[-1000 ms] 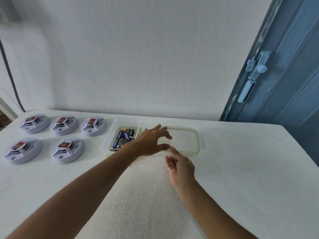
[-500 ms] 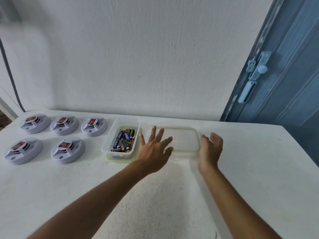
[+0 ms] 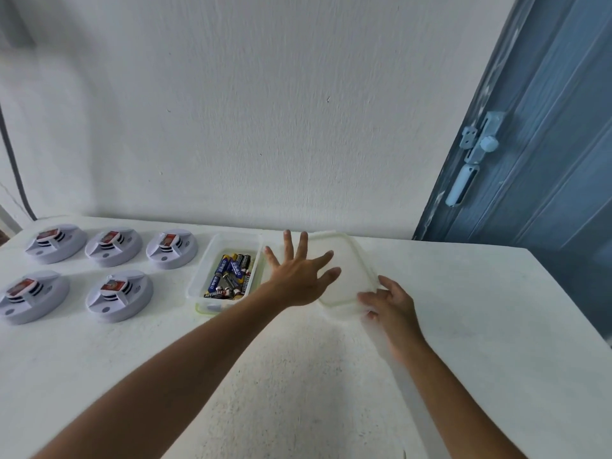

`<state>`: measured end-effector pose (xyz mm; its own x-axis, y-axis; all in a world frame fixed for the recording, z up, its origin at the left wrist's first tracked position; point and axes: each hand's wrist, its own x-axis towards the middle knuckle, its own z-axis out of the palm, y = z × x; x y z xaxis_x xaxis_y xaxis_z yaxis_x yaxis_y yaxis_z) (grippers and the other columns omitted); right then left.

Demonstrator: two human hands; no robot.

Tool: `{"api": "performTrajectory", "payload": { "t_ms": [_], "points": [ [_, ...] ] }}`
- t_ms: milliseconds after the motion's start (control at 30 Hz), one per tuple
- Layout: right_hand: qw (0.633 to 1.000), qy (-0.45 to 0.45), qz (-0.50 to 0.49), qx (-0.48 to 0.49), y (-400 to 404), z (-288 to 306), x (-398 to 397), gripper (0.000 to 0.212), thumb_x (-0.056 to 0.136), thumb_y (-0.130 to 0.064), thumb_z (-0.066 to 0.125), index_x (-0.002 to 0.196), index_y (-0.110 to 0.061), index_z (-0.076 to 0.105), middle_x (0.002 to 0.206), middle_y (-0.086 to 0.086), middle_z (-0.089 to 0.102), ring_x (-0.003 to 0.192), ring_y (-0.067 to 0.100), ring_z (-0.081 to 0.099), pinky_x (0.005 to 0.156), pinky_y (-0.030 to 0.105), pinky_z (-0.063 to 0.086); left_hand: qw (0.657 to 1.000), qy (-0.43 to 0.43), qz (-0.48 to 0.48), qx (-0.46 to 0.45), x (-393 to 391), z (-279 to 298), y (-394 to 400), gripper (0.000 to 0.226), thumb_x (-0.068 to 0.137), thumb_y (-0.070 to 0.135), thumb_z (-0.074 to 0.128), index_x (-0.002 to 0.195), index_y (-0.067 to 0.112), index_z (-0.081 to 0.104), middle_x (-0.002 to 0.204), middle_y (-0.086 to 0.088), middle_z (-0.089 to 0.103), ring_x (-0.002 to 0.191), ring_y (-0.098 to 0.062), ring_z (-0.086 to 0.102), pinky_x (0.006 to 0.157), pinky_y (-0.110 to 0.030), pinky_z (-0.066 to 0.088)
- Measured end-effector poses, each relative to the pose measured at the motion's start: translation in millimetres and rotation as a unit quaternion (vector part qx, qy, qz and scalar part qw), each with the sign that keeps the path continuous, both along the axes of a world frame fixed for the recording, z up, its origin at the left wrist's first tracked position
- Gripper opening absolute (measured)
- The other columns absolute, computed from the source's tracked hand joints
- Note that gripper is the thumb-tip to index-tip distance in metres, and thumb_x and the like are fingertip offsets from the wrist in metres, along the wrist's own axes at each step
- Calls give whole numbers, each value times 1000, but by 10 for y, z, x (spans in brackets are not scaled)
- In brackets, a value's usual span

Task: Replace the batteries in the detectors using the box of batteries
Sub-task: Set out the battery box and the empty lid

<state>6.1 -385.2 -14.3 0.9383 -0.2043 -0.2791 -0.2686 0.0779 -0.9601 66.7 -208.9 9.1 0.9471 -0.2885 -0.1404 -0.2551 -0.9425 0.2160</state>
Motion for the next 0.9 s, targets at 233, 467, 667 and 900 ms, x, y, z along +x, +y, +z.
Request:
{"api": "performTrajectory", "payload": {
  "t_ms": [233, 467, 667, 900],
  "points": [
    [998, 31, -36, 41, 71, -78, -130, 31, 87, -24, 68, 112, -8, 58, 103, 12, 66, 93, 26, 66, 74, 30, 57, 1000, -3, -13, -22, 10, -31, -217, 76, 89, 73, 29, 153, 33, 19, 163, -10, -4, 148, -35, -13, 111, -70, -4],
    [973, 85, -83, 200, -67, 38, 26, 7, 90, -8, 61, 86, -2, 61, 75, 12, 56, 67, 21, 53, 69, 33, 50, 994, -65, -83, -29, -148, -24, -342, 77, 88, 63, 49, 149, 22, 28, 163, -8, 4, 150, -28, -6, 116, -64, 2],
    [969, 78, -73, 223, -99, 89, 54, 14, 95, -15, 53, 100, -7, 63, 100, 13, 67, 96, 31, 63, 86, 42, 50, 990, -86, -82, -75, -300, -45, -491, 70, 90, 49, 55, 149, 21, 30, 161, -11, 16, 150, -32, 5, 115, -66, 10],
    [996, 74, 41, 30, -3, 5, 57, 34, 99, -39, 47, 116, -12, 59, 113, 7, 64, 102, 25, 62, 77, 31, 53, 977, -73, -46, -195, -371, 41, -508, 59, 98, 32, 46, 151, 15, 27, 162, -9, 16, 150, -29, 1, 119, -59, 5]
  ]
}}
